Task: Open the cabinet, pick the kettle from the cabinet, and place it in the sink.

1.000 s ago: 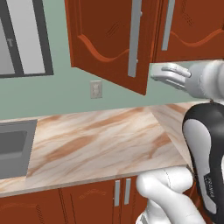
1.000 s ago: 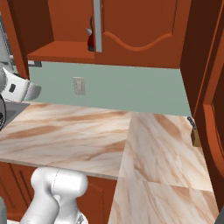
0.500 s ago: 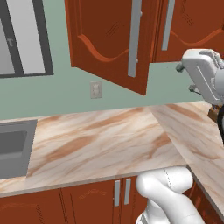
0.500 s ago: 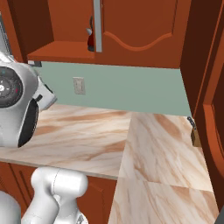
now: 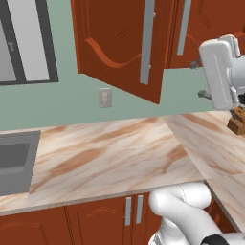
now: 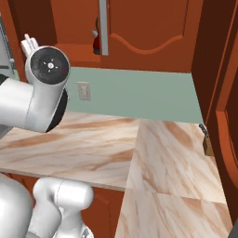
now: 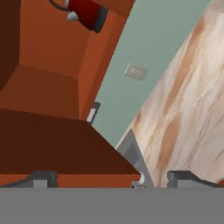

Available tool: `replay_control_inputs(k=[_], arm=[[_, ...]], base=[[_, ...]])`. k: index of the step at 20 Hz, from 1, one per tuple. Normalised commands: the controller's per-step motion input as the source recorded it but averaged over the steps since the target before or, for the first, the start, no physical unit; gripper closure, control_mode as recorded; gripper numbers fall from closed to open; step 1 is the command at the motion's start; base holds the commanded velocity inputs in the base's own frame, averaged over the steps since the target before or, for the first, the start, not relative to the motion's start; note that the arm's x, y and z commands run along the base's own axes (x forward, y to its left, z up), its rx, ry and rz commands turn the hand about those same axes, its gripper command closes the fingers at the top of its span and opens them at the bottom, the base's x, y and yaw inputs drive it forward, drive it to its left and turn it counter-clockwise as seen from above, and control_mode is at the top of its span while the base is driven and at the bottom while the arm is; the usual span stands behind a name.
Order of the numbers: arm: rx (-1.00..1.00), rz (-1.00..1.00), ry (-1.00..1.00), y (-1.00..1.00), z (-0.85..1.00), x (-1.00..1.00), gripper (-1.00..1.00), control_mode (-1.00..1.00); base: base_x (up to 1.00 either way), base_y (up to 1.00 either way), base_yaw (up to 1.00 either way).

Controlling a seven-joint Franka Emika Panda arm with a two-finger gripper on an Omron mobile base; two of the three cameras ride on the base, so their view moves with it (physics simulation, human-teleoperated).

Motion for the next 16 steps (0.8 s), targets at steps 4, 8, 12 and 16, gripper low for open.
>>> replay_control_inputs(k=[4,8,12,16], arm=[[0.26,0.1,0.05,0.22,0.0,0.38,-1.0,-1.0],[0.22,0.11,0.0,0.26,-0.02,0.37,-1.0,-1.0],[0.17,0.1,0.01,0.26,0.0,0.4,-1.0,-1.0],[0.17,0.1,0.14,0.31,0.02,0.36,-1.0,-1.0]], base=[[0.0,0.0,0.0],[0.0,0.0,0.0],[0.0,0.0,0.0],[0.0,0.0,0.0]])
